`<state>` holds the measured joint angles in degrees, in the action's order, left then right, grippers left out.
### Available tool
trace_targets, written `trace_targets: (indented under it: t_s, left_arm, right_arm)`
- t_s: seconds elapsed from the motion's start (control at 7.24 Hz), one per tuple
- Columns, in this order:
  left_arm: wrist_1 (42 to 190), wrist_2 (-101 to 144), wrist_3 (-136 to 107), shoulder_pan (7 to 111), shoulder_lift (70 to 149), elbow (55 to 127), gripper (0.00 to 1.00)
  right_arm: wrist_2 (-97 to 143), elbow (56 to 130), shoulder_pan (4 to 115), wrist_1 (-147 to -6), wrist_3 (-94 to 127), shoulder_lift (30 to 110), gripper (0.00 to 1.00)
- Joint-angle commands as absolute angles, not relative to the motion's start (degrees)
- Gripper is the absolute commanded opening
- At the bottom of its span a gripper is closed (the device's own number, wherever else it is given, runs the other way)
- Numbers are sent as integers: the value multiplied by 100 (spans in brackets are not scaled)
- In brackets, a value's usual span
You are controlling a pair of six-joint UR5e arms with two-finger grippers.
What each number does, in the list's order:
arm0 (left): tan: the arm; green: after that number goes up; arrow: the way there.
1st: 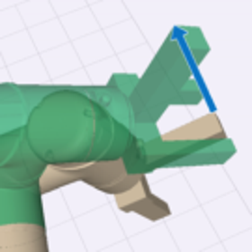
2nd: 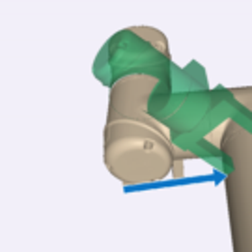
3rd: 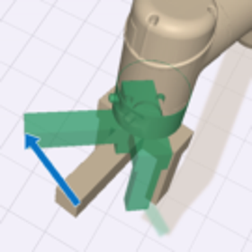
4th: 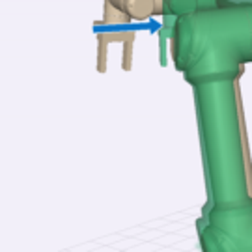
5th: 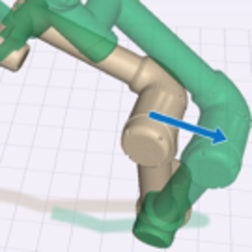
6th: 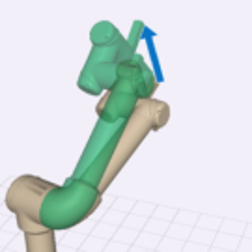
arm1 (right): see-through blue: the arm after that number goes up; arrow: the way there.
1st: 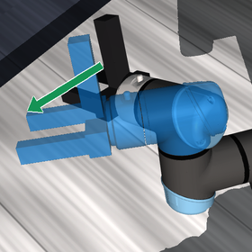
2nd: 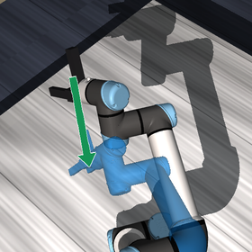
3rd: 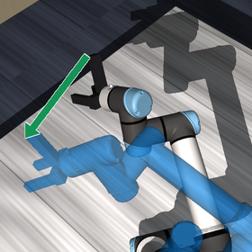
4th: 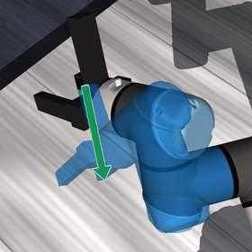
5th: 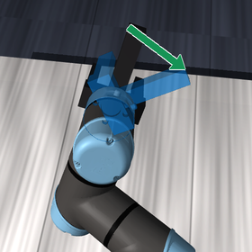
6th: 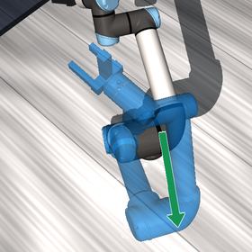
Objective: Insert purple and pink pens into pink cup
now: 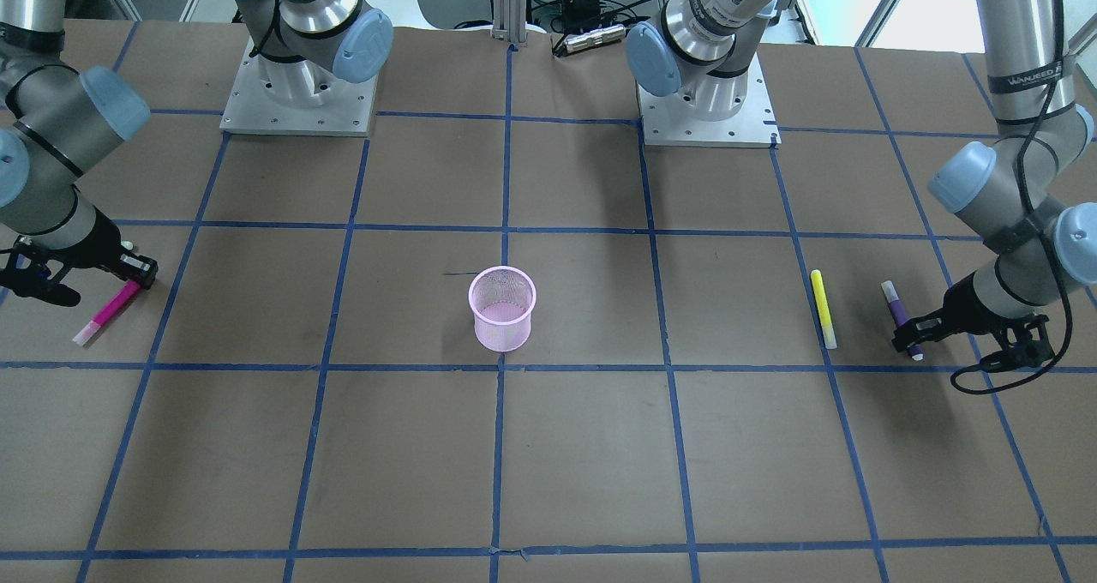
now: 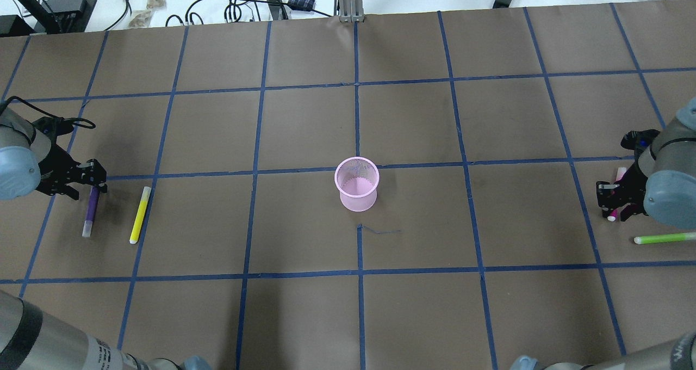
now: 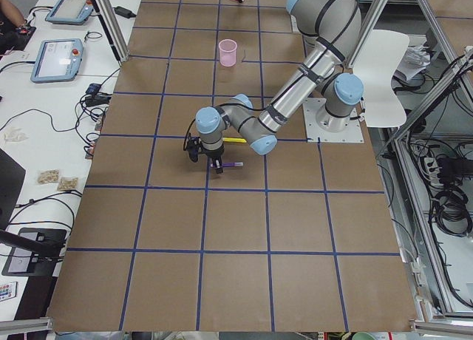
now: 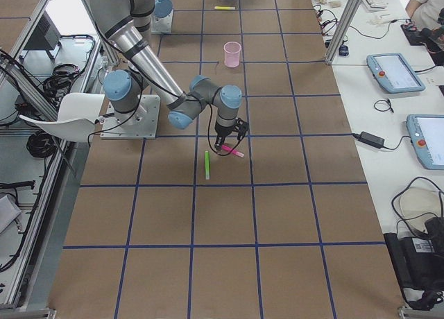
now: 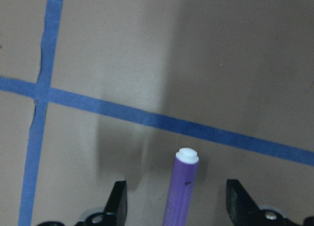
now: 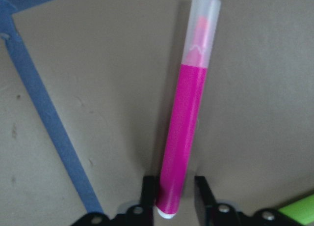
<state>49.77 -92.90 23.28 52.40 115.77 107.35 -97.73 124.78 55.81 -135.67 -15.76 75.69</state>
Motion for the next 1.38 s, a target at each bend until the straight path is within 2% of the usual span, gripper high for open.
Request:
trace_targets:
  t_s: [0.0, 0.14, 0.28, 0.41, 0.69, 0.83, 1.24]
  left_arm:
    - [4983, -9290, 2338, 5238, 11619, 10731, 55]
    - [4983, -9290, 2347, 5247, 11628, 10731, 37]
    - [4983, -9299, 2364, 5247, 11628, 10723, 4]
    - [4983, -9325, 2356, 5247, 11628, 10723, 0]
    - [4983, -9351, 2338, 5238, 11567, 10705, 0]
    - [5027, -9360, 2320, 5247, 11479, 10705, 0]
    - [5149, -9396, 2285, 5273, 11207, 10661, 0]
  right_arm:
    - [-9922, 12454, 5581, -13509, -1582, 7628, 0]
    - [-10158, 12393, 5590, -13413, -1521, 7716, 0]
    - [-10186, 12201, 5642, -12829, -1503, 7995, 0]
    - [-10073, 11799, 5851, -11431, -1103, 8520, 0]
    - [-9662, 10911, 7165, -9851, 337, 8675, 0]
    - [-8659, 10472, 7746, -9226, 1222, 8657, 0]
    - [-6469, 9450, 9242, -8797, 3542, 7991, 0]
